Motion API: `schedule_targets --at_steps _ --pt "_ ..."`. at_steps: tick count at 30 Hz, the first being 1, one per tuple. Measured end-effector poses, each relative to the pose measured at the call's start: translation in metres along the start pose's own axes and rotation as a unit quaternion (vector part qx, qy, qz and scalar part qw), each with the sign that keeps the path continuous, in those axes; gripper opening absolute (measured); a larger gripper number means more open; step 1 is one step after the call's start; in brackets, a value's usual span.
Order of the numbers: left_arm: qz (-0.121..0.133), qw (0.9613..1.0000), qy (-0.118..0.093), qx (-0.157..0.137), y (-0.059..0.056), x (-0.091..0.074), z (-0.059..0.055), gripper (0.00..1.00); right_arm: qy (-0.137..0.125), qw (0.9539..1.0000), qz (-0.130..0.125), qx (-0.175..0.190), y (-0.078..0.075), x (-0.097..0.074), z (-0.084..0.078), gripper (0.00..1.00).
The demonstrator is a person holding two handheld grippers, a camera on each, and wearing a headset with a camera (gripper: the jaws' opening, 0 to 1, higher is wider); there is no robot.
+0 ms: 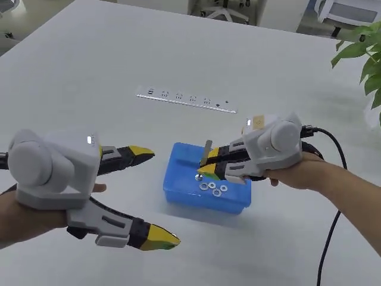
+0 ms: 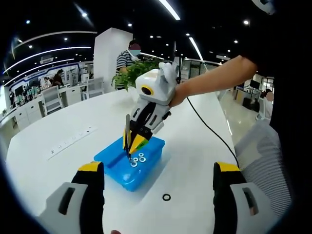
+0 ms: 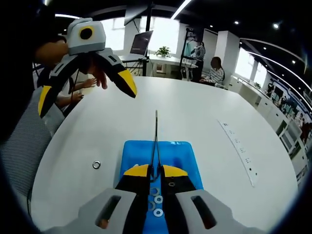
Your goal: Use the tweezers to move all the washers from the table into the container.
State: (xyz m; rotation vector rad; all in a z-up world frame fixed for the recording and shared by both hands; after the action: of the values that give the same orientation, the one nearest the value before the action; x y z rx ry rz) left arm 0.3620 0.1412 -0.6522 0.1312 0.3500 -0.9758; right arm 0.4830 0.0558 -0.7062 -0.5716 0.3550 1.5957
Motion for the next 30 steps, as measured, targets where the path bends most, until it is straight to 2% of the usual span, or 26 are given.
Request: schedule_targets --at_steps 13,25,30 --pt "-0.009 0.9999 0.004 0.006 0.011 0.013 0.001 0.82 0.009 0.9997 0.023 0.000 0.005 0.015 -0.016 0.08" --pt "-0.017 0.9991 0.014 0.036 0.031 0.039 0.008 0.48 0.014 0.9992 0.036 -0.007 0.008 0.022 -0.022 0.08" --pt "-0.020 0.9985 0.021 0.045 0.041 0.050 0.007 0.33 0.012 0.9993 0.035 -0.007 0.008 0.022 -0.023 0.09"
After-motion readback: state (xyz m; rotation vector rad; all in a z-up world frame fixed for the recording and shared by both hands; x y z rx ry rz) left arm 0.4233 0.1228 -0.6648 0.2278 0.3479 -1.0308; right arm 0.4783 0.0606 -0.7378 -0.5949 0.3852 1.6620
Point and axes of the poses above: the centre of the closed fingertips' face, and the gripper's own axes: x roughly forward along the fingers, y roughly to its left, z roughly out of its top, the point moved 5 cm from there along -x, roughly backward along the fingers, and after that the axes turned 4 degrees about -y, right-handed, at the moved point
